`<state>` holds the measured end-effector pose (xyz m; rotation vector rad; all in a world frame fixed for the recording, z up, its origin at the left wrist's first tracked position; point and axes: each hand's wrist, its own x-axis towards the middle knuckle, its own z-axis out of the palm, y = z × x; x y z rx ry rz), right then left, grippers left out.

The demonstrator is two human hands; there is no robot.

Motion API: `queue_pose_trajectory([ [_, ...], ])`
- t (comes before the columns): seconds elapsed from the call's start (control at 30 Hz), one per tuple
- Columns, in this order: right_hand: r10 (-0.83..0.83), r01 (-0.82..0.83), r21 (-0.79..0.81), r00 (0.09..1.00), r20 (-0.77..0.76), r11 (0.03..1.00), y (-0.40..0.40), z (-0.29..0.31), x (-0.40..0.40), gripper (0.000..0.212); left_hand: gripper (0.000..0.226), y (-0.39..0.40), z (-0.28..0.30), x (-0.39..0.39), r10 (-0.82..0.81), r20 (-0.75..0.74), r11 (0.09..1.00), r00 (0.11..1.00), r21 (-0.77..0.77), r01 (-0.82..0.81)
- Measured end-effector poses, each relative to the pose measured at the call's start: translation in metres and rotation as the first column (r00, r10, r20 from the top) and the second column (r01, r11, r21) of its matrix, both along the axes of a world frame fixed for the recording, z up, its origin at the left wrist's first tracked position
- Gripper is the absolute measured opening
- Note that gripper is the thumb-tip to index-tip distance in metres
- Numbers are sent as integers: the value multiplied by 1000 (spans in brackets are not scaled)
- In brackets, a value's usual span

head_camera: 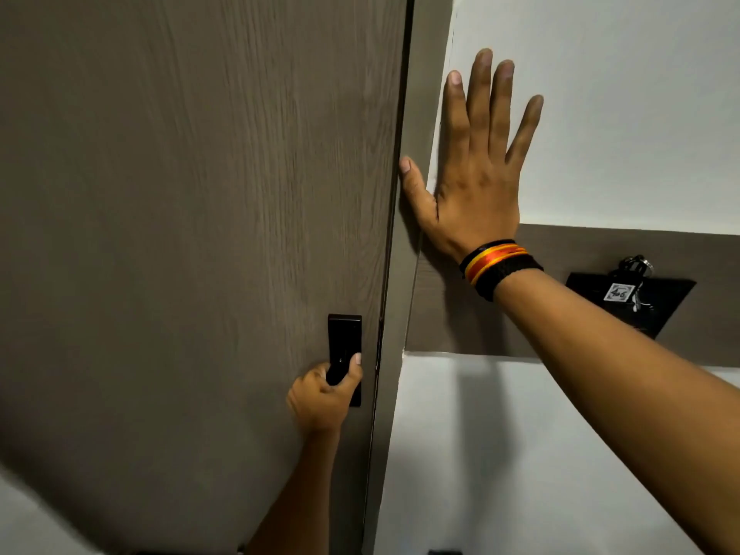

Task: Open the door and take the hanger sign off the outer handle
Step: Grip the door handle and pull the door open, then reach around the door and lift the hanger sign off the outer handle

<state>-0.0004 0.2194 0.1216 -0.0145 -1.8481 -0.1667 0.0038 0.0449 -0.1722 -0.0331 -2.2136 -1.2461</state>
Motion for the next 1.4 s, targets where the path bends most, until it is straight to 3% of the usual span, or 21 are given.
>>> queue_pose_trajectory([
  [0.13, 6, -5, -23, 999, 39, 1000, -2, 0, 4, 87, 72, -9, 4, 20, -42, 30, 998, 999, 54, 40],
  [0.27, 48, -38, -77, 989, 138, 996, -3, 5, 13, 85, 73, -16, 1, 32, -13, 170, 999, 985, 55, 4],
  [0.37, 250, -217, -179, 951, 184, 960, -10, -5, 32, 75, 60, -23, 3, 52, -31, 187, 996, 982, 88, 15],
  [0.43, 502, -446, -315, 857, 122, 838, -16, -32, 56, 58, 60, -29, 7, 63, -54, 114, 998, 992, 24, 52],
  [0.5, 678, -574, -491, 734, 45, 655, -23, -78, 88, 41, 57, -40, 11, 71, -63, 94, 994, 994, -88, 71],
  [0.6, 784, -427, -800, 615, 85, 422, -28, -159, 132, 26, 61, -61, 11, 85, -36, 90, 975, 995, -216, 54],
  [0.67, 808, -218, -902, 554, 201, 374, -24, -208, 145, 25, 64, -73, 13, 99, -35, 55, 958, 998, -282, 50],
  [0.8, 804, 66, -847, 284, 522, 527, -22, -274, 152, 30, 60, -99, 24, 130, -98, -12, 896, 995, -436, 83],
  [0.87, 760, 58, -771, 136, 636, 635, -27, -289, 155, 36, 55, -111, 31, 147, -110, -25, 858, 994, -508, 82],
  [0.93, 699, -47, -698, 63, 712, 715, -38, -294, 158, 39, 59, -126, 36, 161, -112, -49, 796, 992, -603, 60],
  [1.1, 589, -393, -527, 49, 806, 754, -73, -294, 167, 52, 77, -160, 44, 193, -120, -98, 646, 988, -764, 3],
  [1.2, 578, -520, -469, 59, 814, 714, -91, -289, 172, 49, 73, -174, 40, 217, -49, -96, 659, 994, -751, -40],
  [1.4, 541, -636, -372, 86, 837, 676, -124, -283, 190, 23, 62, -200, 36, 259, 18, -34, 681, 999, -731, -37],
])
